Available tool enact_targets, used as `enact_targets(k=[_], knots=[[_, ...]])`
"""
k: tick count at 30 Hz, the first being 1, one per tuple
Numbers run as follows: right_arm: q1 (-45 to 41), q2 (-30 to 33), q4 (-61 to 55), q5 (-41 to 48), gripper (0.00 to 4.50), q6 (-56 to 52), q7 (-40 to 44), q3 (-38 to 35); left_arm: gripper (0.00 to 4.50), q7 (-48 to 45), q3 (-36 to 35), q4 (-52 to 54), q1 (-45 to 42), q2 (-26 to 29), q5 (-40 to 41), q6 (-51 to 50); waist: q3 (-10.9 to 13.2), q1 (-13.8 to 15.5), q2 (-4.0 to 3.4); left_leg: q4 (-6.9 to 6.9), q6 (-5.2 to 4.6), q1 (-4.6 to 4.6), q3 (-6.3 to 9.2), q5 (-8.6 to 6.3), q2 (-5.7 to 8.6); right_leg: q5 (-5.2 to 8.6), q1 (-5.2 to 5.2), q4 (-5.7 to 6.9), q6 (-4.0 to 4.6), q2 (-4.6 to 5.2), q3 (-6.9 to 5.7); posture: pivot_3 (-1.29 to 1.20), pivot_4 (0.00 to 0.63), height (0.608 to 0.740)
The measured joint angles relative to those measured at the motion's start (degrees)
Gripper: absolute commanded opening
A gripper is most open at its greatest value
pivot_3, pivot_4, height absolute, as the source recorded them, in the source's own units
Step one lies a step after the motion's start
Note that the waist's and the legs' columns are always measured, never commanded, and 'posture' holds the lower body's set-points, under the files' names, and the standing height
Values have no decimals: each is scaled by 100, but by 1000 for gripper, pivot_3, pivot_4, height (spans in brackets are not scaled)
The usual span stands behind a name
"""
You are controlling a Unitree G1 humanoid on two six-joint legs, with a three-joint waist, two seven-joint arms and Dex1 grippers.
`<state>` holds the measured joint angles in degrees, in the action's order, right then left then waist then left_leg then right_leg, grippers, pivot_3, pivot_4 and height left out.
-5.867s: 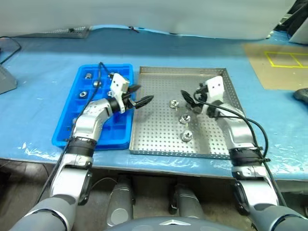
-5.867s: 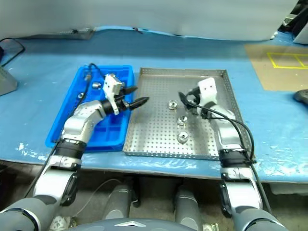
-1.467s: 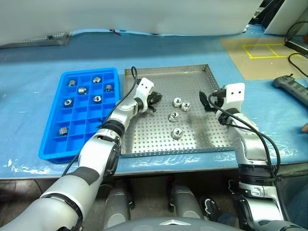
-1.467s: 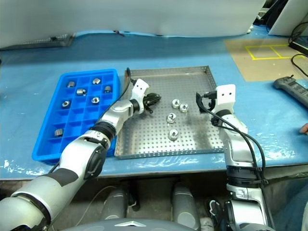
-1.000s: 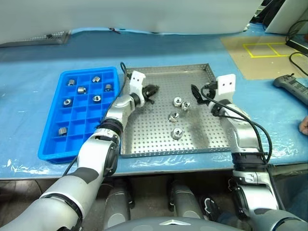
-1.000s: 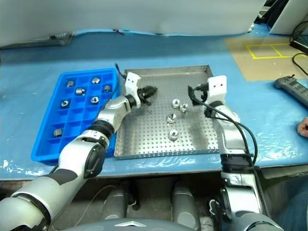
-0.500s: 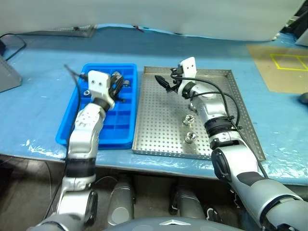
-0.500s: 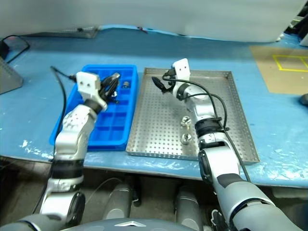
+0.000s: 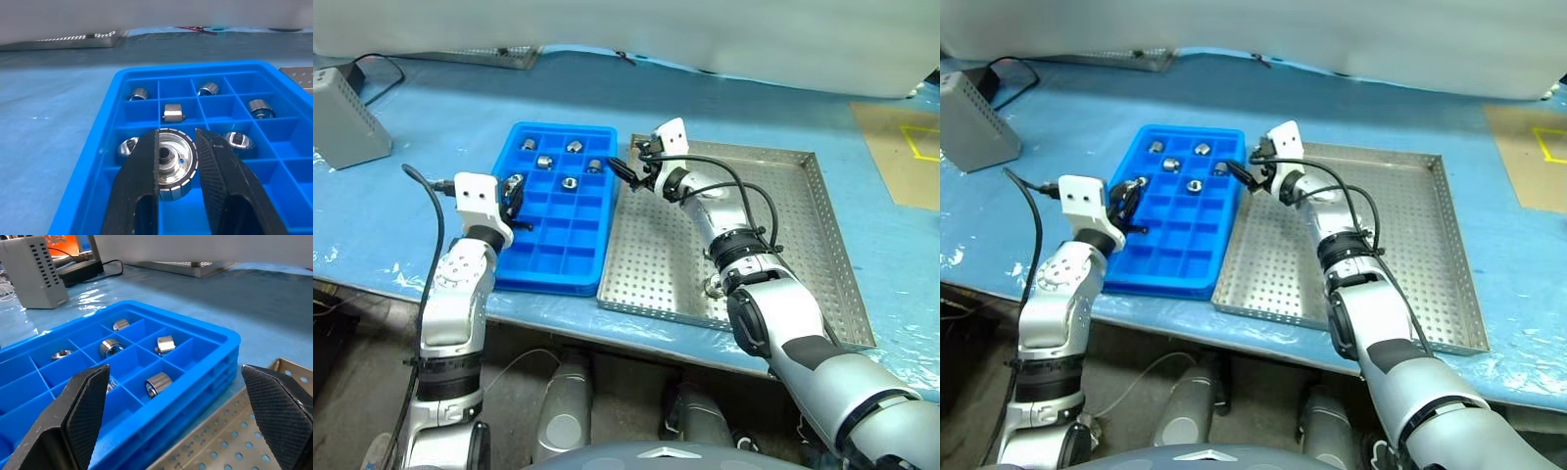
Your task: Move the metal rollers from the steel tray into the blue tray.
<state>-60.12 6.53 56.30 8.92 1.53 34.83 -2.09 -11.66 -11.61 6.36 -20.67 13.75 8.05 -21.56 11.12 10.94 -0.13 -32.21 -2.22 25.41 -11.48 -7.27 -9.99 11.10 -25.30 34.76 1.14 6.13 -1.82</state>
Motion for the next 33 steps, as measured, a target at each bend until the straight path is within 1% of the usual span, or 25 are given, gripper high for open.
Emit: enact_targets(k=[3,6,13,15,17,19,22,24,25,28,31,33], knots=[[115,19,-114,-2,4500,-13,-12,0,806,-5,25,-603,-212,26,-13,145,0,-61,0,-1,1,5,0,1,-1,0,-5,-3,0,-1,0,317,150,740],[245,94,-290,-6,4500,-61,-22,0,806,-16,44,-984,-252,28,-13,217,0,-104,1,-1,0,10,-1,1,-2,1,-11,-4,-1,-2,0,313,150,740],[281,172,-440,-49,4500,-126,-109,3,806,-57,117,-1038,-234,11,-8,290,0,-99,1,-3,2,3,-2,2,-9,1,-5,2,1,-4,-4,305,150,740],[281,173,-440,-66,4500,-128,-127,3,1516,-55,123,-1016,-207,-23,3,289,0,-96,1,-4,2,1,-2,2,-7,1,-3,2,1,-3,-3,300,150,740],[281,176,-440,-84,4500,-128,-131,4,2025,-30,155,-960,-165,-54,24,279,0,-99,1,-4,2,1,-2,2,-7,1,-2,2,2,-3,-3,278,150,740],[281,181,-440,-98,4500,-128,-138,4,2698,-14,173,-925,-148,-131,89,265,0,-95,1,-4,2,1,-3,3,-8,1,-2,2,2,-3,-4,278,150,740],[329,257,-573,-106,4500,-153,-169,4,2698,-215,196,-915,-195,-244,334,262,0,-98,1,-7,2,3,-5,3,-7,1,-2,2,2,-3,-3,133,150,740],[470,409,-854,-104,4500,-232,-227,-6,2698,-631,244,-1035,-409,-249,560,323,0,-98,1,-10,2,3,-8,4,-7,1,3,2,2,-3,-3,34,150,740],[602,521,-1093,-98,4500,-328,-263,-36,2698,-962,312,-1149,-611,-231,687,386,0,-100,1,-12,1,1,-11,4,-6,1,5,2,2,-3,-1,34,150,740],[1113,790,-2005,-36,4500,-715,-416,-192,2698,-2005,606,-1632,-1162,-161,931,626,0,-180,2,-18,-4,-10,-24,5,7,1,18,3,1,0,14,-178,150,740],[1957,1204,-3318,21,4500,-1247,-734,-452,2698,-3445,1143,-2520,-1741,-106,995,915,-1,-346,4,-21,-13,-20,-35,6,22,1,28,-2,-2,4,35,-307,150,740],[2590,1439,-4179,31,4500,-1636,-1009,-731,2698,-4328,1499,-3309,-2117,-148,971,1102,-2,-511,6,-23,-15,-20,-42,7,23,-1,28,-6,-5,4,42,-385,150,740]])
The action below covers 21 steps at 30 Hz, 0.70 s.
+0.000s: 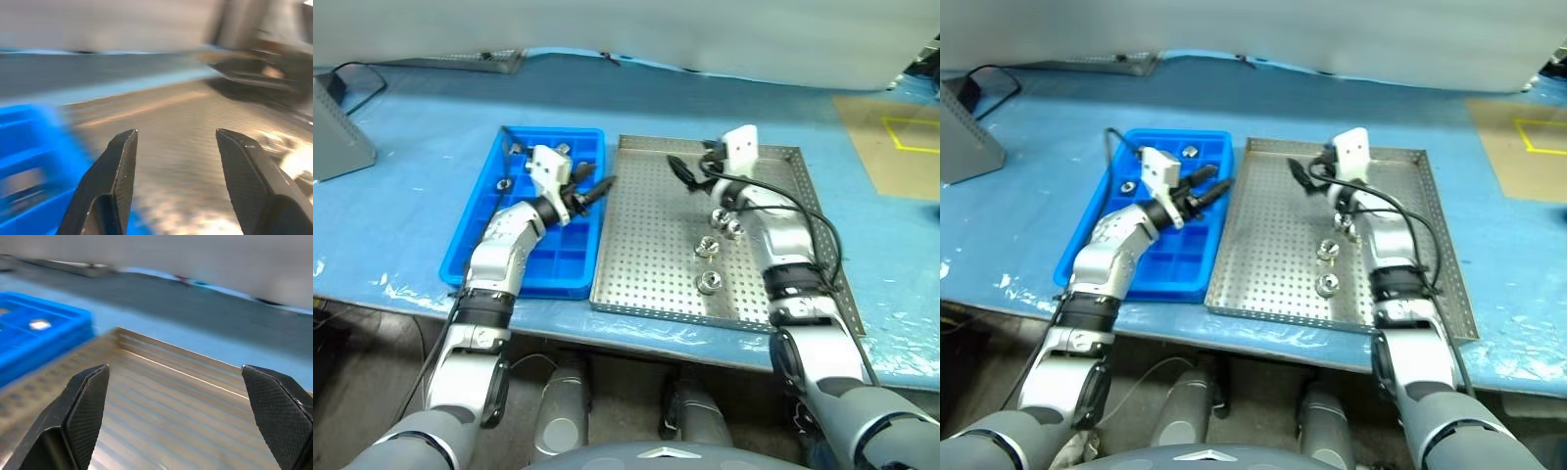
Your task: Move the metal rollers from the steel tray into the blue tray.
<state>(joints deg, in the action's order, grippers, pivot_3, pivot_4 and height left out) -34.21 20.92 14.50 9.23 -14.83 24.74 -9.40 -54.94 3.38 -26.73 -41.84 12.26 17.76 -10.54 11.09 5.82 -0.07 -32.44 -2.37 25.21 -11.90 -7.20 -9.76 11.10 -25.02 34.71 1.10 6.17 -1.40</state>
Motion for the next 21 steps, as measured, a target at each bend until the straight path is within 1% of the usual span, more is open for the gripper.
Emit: enact_targets(k=[2,5,6,8,10,14,19,21], knots=[[596,136,-794,24,4500,-414,-260,-283,2698,-690,225,-870,-406,-63,-100,216,0,-227,2,2,-6,0,-4,-4,-5,-2,-7,0,-4,-2,1,-423,150,740],[1255,167,-1704,98,4500,-902,-583,-593,2698,-1236,506,-2005,-1030,-202,-462,787,-1,-551,2,8,-7,-7,-2,-5,-13,-1,-15,1,-6,-11,-1,-504,150,740],[1392,164,-1952,119,4500,-1045,-674,-639,2698,-1261,574,-2380,-1218,-259,-634,1074,-2,-686,1,8,-7,-13,1,-5,-14,-1,-15,1,-6,-16,3,-512,150,740],[1602,154,-2383,168,4500,-1285,-837,-749,2698,-985,605,-3112,-1563,-470,-942,1655,-3,-851,-1,6,-7,-14,4,-6,-17,-1,-15,0,-8,-24,5,-536,150,740],[1694,154,-2655,199,4500,-1431,-946,-779,2698,-837,575,-3547,-1737,-617,-1051,1995,-3,-982,-1,2,-8,-13,8,-6,-17,0,-13,-1,-9,-26,4,-551,150,740],[1786,154,-2886,212,4500,-1600,-1087,-785,2698,-1099,562,-3977,-1821,-632,-1206,2333,-3,-1116,-1,-4,-15,-9,8,-10,-15,0,-10,-3,-7,-25,2,-558,150,740],[1816,154,-2903,223,4500,-1655,-1147,-787,2698,-1210,561,-4141,-1821,-568,-1398,2467,-3,-1134,-1,-29,-41,-2,8,-27,-13,-1,-2,-3,-6,-14,0,-533,150,740],[1803,154,-2898,223,4500,-1654,-1169,-783,2698,-1155,556,-4215,-1819,-521,-1549,2573,-3,-1129,-1,-56,-67,2,5,-43,-3,-2,11,-4,-5,0,-1,-526,150,740]])
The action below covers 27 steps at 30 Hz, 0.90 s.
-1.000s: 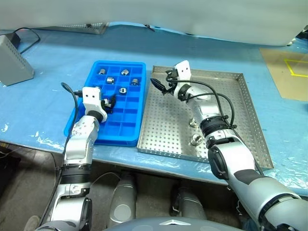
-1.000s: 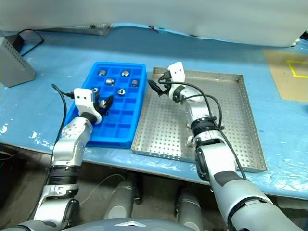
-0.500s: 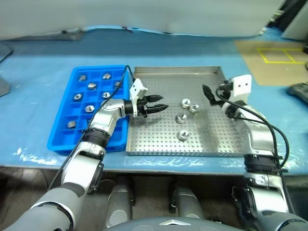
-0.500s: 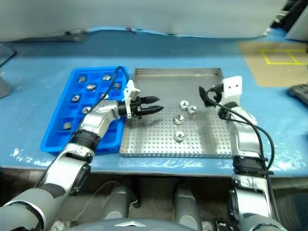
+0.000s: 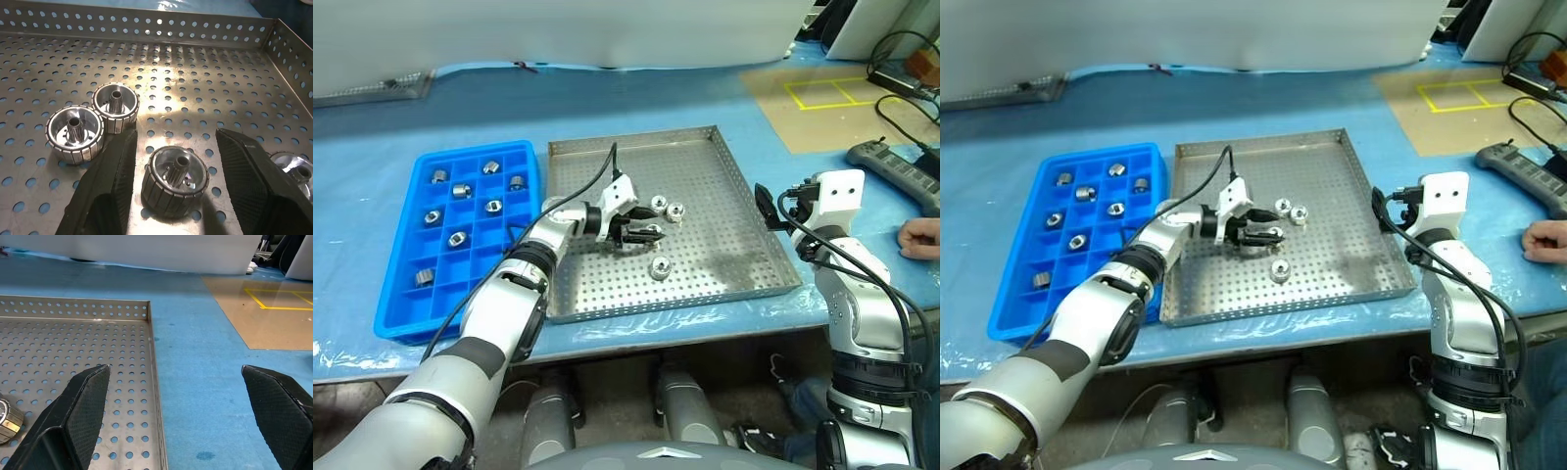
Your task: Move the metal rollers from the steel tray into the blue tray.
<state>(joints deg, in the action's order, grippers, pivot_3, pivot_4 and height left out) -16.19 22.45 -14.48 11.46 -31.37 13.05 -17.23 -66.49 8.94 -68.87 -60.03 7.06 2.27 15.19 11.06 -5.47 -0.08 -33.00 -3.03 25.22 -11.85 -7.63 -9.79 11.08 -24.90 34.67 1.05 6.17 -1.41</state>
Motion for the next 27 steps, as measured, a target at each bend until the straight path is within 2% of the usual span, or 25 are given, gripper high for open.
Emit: enact_targets(k=[4,7,10,11,21,27], knots=[[-161,-1,27,0,4500,30,-25,21,2698,323,56,-41,64,48,-343,239,0,-1,0,-13,-8,-3,0,-5,4,0,17,-5,0,3,1,-519,150,740],[-212,-3,100,-1,4500,79,-38,48,2070,304,30,-54,142,-42,-355,260,0,15,0,-13,-8,-3,0,-5,3,0,20,-5,0,3,0,-521,150,740],[-214,-45,148,-1,4500,96,-54,105,1047,294,18,-50,149,-153,-357,270,0,15,0,-13,-10,-2,0,-7,4,0,21,-7,1,4,0,-527,150,740],[-214,-48,152,-2,4500,99,-67,108,854,290,15,-51,149,-181,-357,270,0,12,0,-13,-11,-2,0,-7,3,0,20,-7,1,4,0,-530,150,740],[-254,-56,277,-1,4500,236,-94,113,854,271,-192,-52,143,-218,-291,68,0,7,0,-13,-10,-4,0,-7,2,-1,19,-6,1,3,0,-460,150,740],[-844,-207,1078,-3,4500,529,58,394,854,236,-637,478,183,76,76,-255,0,59,0,-10,-9,-7,1,-6,-3,-3,13,3,5,3,-5,-250,150,740]])
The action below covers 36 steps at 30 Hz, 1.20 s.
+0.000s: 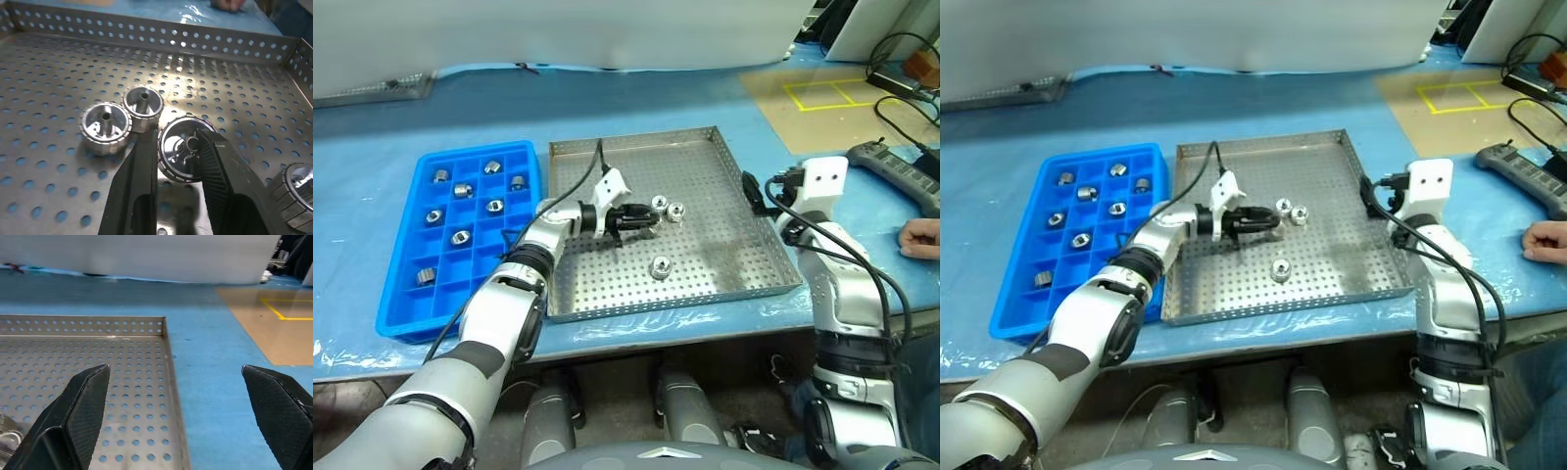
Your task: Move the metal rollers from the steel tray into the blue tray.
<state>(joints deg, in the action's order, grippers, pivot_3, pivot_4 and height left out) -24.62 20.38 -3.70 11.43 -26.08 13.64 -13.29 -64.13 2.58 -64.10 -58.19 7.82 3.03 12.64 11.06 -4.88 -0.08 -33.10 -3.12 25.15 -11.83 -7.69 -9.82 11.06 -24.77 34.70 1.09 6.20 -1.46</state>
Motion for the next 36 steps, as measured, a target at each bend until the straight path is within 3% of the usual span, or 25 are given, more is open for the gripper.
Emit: enact_targets(k=[5,15,21,27,35,36], knots=[[-978,-266,1337,-24,4500,482,456,463,854,676,-320,1734,742,335,268,-540,0,177,0,5,3,5,0,2,-9,-3,-11,6,6,-1,-8,-50,150,740],[-2499,-1005,4098,-147,4500,1712,1428,1076,854,2276,-1259,6283,3267,1194,1150,-2709,2,975,-5,23,15,10,-3,6,-17,5,-18,8,18,1,-24,294,150,740],[-3143,-1379,5300,-228,4500,2313,1785,1151,854,2597,-1464,7853,4525,1633,1574,-3556,3,1322,-5,44,38,3,7,17,-15,5,-18,13,17,1,-22,405,150,740],[-3469,-1587,6008,-279,4500,2713,1995,1173,854,2944,-1804,8682,5578,1961,1723,-3984,4,1457,-5,109,86,-3,27,47,-18,8,-38,12,14,-5,-26,450,150,740],[-3500,-1623,6278,-358,4500,2865,2061,1169,854,3439,-1873,8958,6266,1889,1709,-4039,3,1547,-5,125,93,4,27,52,-20,9,-52,8,12,-10,-26,452,150,740],[-3500,-1636,6278,-359,4500,2878,2068,1169,1204,3476,-1860,8957,6266,1888,1705,-4042,3,1553,-5,125,93,2,27,52,-20,10,-51,8,12,-10,-26,447,150,740]])
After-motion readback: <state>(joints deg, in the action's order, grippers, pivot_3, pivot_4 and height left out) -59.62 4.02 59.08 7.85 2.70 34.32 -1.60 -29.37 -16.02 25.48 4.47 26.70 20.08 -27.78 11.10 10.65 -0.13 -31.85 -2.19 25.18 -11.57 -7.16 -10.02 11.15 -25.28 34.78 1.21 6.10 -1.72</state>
